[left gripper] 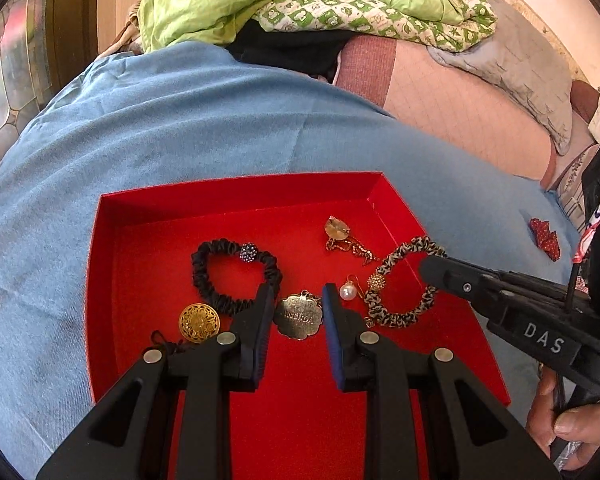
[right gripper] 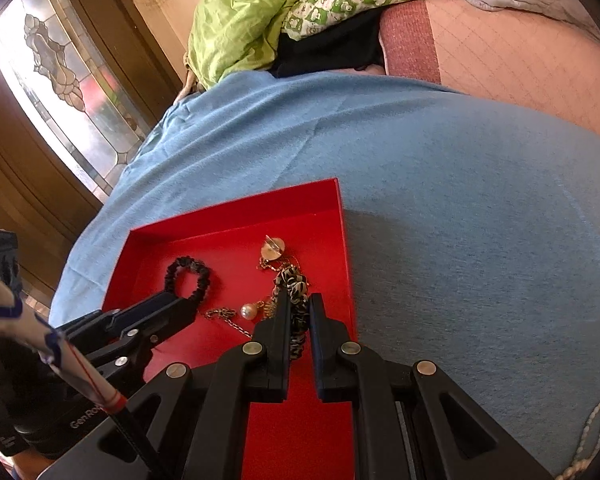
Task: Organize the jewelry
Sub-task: 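Carry the tag pendant and leopard-print bracelet over the red tray with both grippers, then lower both held pieces into the red tray and open both grippers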
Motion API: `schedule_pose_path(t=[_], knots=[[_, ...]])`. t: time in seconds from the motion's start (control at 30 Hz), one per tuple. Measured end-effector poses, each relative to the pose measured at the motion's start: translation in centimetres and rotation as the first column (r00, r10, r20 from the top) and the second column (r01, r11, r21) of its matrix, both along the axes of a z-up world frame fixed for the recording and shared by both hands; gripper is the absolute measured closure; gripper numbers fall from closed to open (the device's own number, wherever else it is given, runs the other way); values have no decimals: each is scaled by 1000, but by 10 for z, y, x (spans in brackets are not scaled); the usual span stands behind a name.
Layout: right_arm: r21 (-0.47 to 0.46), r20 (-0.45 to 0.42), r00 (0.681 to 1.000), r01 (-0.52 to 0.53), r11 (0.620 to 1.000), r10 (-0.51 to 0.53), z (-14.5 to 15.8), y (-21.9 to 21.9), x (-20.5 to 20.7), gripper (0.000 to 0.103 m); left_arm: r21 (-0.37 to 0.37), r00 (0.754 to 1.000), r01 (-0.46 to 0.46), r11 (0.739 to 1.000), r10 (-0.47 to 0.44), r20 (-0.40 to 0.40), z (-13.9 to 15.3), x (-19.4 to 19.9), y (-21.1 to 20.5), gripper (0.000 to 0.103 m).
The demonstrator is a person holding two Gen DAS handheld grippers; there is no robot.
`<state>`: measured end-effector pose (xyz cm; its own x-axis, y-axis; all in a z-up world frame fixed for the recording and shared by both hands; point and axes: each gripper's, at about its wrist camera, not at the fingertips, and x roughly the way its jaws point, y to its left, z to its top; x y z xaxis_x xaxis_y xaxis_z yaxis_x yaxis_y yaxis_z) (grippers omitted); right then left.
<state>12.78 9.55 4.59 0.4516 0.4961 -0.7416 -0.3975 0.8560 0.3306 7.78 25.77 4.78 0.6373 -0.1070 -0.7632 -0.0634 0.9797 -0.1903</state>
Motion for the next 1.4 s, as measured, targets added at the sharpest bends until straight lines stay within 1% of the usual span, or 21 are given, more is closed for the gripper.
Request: schedule_pose_path(t=[0.37, 0.6, 0.67, 0.73, 0.93, 1.0, 1.03, 1.07, 1.2, 1.4], knots=[[-48, 6, 1000, -6, 999, 7, -6, 7, 1, 93, -1, 1000, 4, 1000, -4, -20, -2, 0, -2, 79], [-68, 9, 1000, 0, 998, 1, -6, 9, 2, 92, -5, 1000, -1, 1000, 1, -17, -1, 0, 0, 79], [-65, 5, 1000, 2, 998, -1, -5, 8, 2, 88, -4, 1000, -1, 1000, 1, -18, -2, 0, -1, 79], [-57, 5, 1000, 6, 998, -6, -4, 7, 2, 75, -6, 1000, 0, 1000, 0, -16, -1, 0, 0, 79], [-52, 21, 1000, 3, 999, -2, 1, 7, -3, 74, -10, 1000, -3, 1000, 2, -7, -1, -2, 0, 79], [-49, 27, 1000, 4, 999, -3, 4, 6, -4, 74, -9, 1000, -8, 1000, 8, 0, 1, -3, 1, 72], [-46, 30, 1000, 5, 999, -4, 6, 6, -5, 74, -7, 1000, -11, 1000, 11, 6, 2, -3, 1, 64], [-43, 33, 999, 7, 999, -6, 7, 5, -5, 74, -4, 1000, -18, 1000, 18, 19, 5, -4, 2, 63], [-35, 40, 999, 14, 999, -13, 12, 2, -6, 74, -9, 999, -17, 1000, 17, 37, 10, -6, 0, 62], [-16, 42, 999, 21, 1000, -21, 16, -4, -9, 74, 16, 997, -21, 1000, 20, 70, 17, -7, -3, 62]])
